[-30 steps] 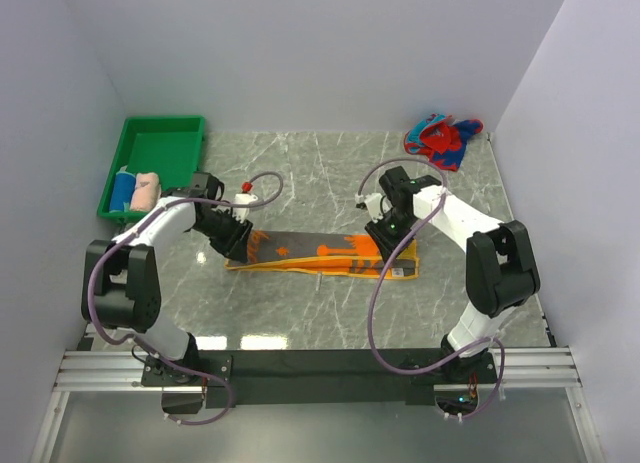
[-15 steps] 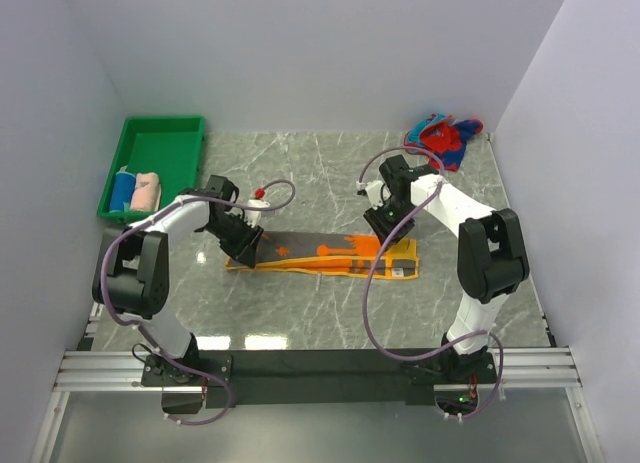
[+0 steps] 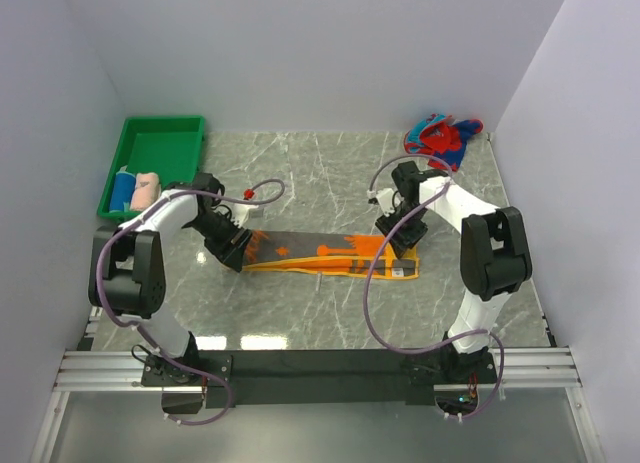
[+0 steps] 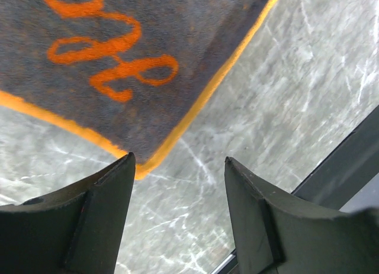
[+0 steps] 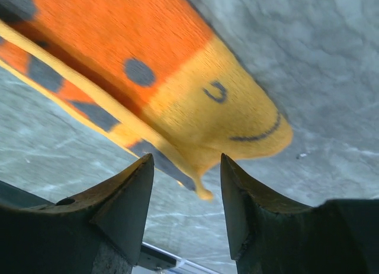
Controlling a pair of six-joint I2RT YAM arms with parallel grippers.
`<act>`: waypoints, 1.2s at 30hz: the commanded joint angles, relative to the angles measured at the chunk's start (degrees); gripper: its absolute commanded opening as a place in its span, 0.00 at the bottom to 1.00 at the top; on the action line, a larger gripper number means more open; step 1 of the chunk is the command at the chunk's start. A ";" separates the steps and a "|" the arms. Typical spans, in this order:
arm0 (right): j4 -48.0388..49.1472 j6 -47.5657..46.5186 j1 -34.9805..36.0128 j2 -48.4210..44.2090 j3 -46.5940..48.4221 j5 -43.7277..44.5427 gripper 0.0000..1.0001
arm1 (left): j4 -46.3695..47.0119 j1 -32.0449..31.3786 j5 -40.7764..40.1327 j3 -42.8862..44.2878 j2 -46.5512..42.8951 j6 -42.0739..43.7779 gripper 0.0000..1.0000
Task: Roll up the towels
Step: Fold the towel
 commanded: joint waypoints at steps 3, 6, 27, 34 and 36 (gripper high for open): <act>-4.56 -4.17 -2.50 0.60 0.46 -1.75 0.54 | -3.68 0.26 -0.74 3.09 1.96 4.24 0.67; -5.79 -5.67 -2.94 0.69 -0.06 -2.02 0.53 | -4.30 0.35 -0.92 3.00 2.84 5.39 0.67; -7.02 -6.82 -3.91 1.74 0.37 -2.37 0.04 | 0.54 0.35 -6.72 -0.78 2.40 9.43 0.33; -7.64 -6.20 -3.91 1.75 1.17 -3.34 0.00 | 2.03 0.35 -8.39 -1.39 1.97 8.82 0.08; -7.55 -6.02 -3.91 1.75 1.08 -3.43 0.00 | 1.94 0.35 -8.65 -1.65 1.53 8.99 0.06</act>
